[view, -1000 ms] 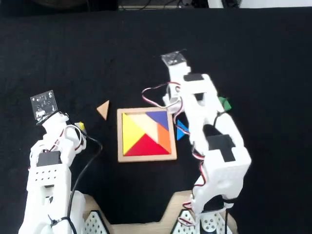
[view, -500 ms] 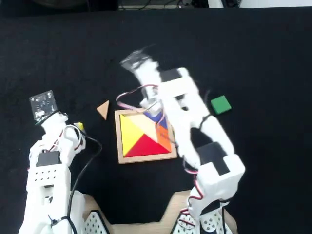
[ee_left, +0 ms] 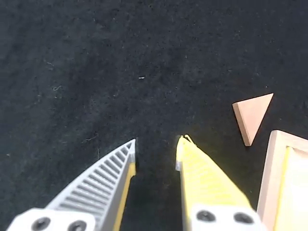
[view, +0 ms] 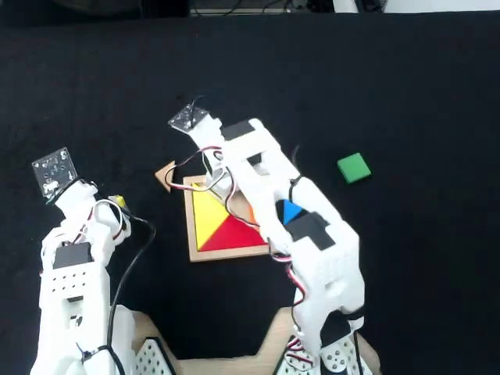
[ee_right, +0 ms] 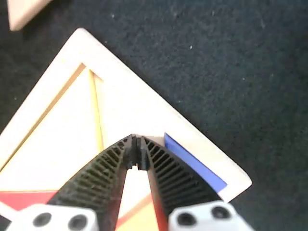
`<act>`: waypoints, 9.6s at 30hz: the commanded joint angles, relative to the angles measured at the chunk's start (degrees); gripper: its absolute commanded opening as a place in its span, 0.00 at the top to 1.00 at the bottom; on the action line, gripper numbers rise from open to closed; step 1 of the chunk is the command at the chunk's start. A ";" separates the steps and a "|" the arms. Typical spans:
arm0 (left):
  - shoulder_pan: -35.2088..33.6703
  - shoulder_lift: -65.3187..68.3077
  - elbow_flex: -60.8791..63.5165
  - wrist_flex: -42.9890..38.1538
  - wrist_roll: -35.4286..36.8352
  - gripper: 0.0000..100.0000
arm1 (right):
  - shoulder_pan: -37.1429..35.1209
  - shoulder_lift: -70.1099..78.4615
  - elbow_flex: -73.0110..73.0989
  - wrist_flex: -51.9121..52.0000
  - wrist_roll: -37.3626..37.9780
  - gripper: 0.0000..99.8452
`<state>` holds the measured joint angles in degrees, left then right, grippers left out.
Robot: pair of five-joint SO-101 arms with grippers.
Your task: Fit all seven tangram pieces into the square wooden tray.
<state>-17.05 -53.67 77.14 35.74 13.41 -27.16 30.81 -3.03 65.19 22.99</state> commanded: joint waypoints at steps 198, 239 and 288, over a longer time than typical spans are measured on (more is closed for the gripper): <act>-32.40 -0.88 0.66 15.74 -21.10 0.85 | -18.46 49.01 -90.24 31.74 -42.73 0.72; -32.40 -0.88 0.66 15.74 -21.10 0.85 | -18.11 49.36 -92.00 29.10 -39.12 0.80; -32.40 -0.88 0.66 15.74 -21.10 0.85 | -10.37 6.64 -57.80 36.04 -39.21 0.99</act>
<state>-49.05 -53.67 78.20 52.09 -8.22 -39.91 47.60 -67.91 99.30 -16.57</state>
